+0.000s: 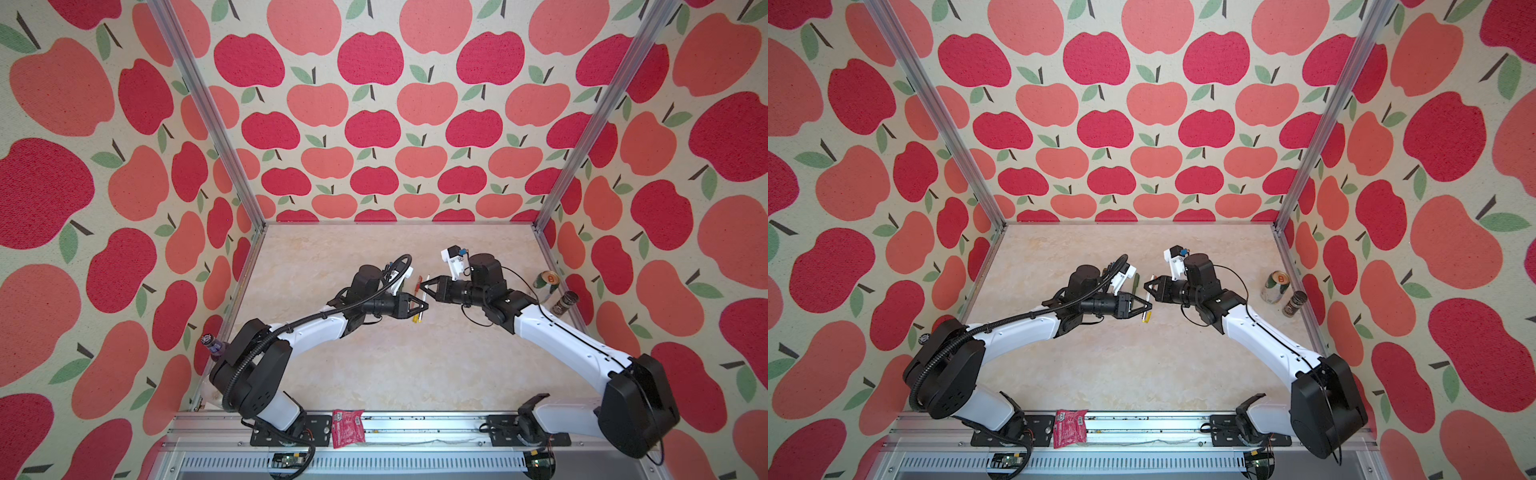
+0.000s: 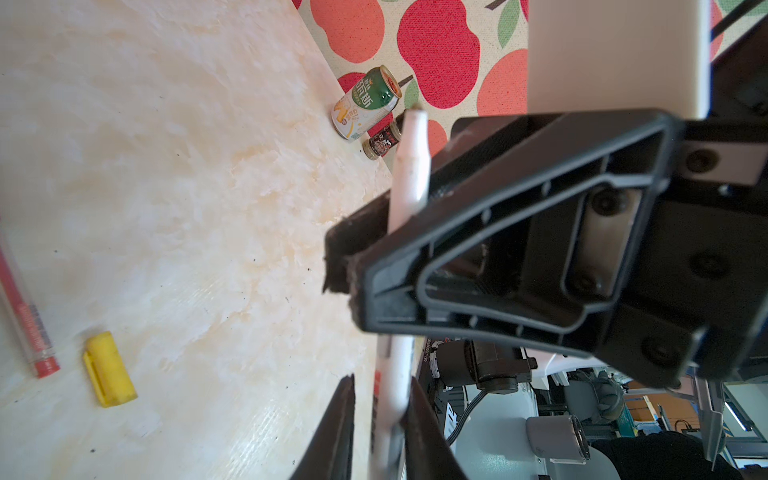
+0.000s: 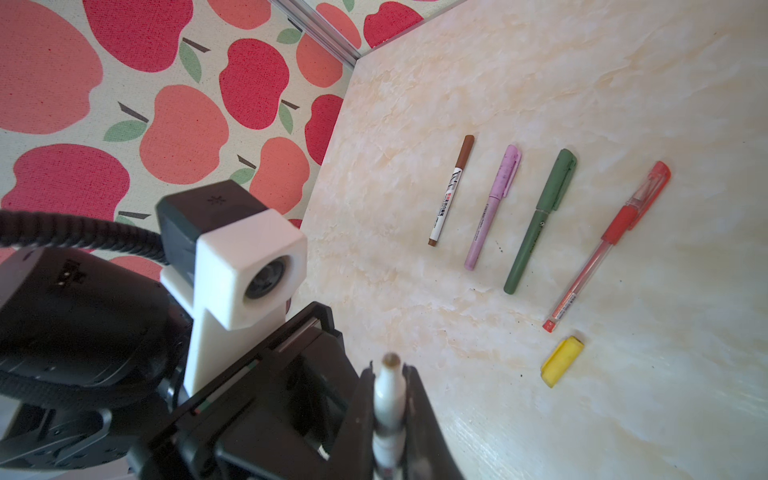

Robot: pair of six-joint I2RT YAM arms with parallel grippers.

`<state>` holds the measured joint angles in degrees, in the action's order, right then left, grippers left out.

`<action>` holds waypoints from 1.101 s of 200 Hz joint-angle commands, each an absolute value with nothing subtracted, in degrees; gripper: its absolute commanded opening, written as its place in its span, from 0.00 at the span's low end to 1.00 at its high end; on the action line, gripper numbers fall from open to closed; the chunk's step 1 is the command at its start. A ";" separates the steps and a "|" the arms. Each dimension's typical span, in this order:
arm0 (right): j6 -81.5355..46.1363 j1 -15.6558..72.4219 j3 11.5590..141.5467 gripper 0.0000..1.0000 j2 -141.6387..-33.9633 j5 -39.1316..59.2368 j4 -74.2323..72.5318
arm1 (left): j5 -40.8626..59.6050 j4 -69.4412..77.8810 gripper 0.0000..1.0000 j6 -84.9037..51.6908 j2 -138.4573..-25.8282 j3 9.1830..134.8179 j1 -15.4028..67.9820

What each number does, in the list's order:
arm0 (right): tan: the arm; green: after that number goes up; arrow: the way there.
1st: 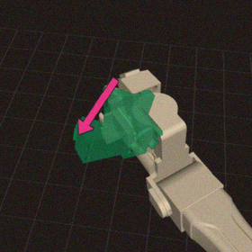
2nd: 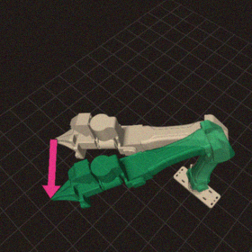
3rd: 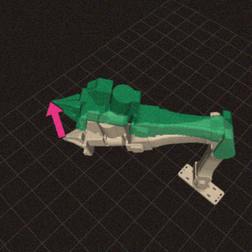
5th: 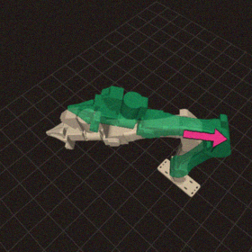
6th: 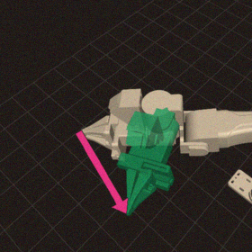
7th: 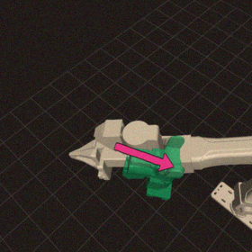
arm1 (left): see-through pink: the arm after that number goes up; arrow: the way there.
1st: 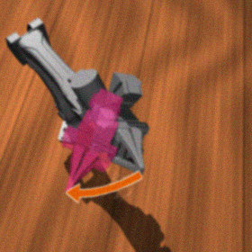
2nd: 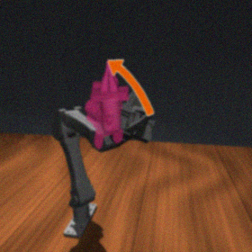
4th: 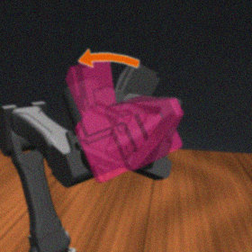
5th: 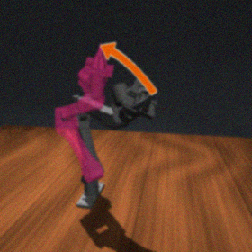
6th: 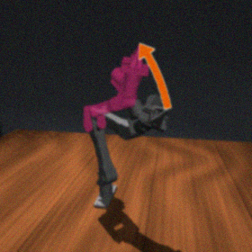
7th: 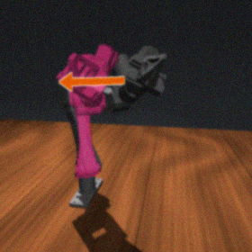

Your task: Insert the pens into the pen caps

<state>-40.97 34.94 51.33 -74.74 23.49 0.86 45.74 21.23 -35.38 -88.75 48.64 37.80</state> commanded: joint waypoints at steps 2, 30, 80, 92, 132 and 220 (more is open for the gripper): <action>-40.25 35.49 50.33 0.03 -73.03 24.32 -0.27 | 46.14 20.84 0.20 -35.96 -89.64 50.09 38.12; -40.00 35.48 50.49 0.04 -72.82 24.25 0.00 | 45.88 20.08 0.10 -35.94 -89.77 50.40 38.04; -39.33 35.43 51.26 0.23 -71.87 23.83 1.31 | 44.86 16.75 0.04 -34.24 -88.91 50.62 37.73; -38.49 35.34 51.68 0.32 -70.93 23.14 2.78 | 44.11 14.31 0.03 -33.12 -88.04 50.71 37.34; -32.48 35.16 54.25 0.54 -66.92 16.56 15.80 | 40.36 3.62 0.02 -28.48 -82.44 49.60 34.03; -19.53 38.70 61.56 0.59 -76.26 -0.20 35.13 | 30.98 -5.09 0.03 -25.49 -67.99 42.27 25.85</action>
